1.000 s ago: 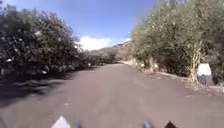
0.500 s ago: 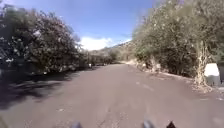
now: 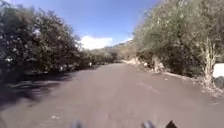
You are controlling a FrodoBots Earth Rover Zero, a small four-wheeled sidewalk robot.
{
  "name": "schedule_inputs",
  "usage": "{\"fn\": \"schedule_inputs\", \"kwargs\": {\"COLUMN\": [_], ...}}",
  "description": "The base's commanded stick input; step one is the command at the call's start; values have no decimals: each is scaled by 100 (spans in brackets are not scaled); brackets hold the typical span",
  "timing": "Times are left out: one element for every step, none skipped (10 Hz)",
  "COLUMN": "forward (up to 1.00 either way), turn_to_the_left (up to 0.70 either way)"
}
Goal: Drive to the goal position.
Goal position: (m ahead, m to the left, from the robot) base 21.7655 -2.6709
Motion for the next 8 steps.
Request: {"fn": "schedule_inputs", "kwargs": {"forward": [50, 50, 50, 50, 50, 50, 50, 50], "turn_to_the_left": [0, 0, 0, 0, 0, 0, 0, 0]}}
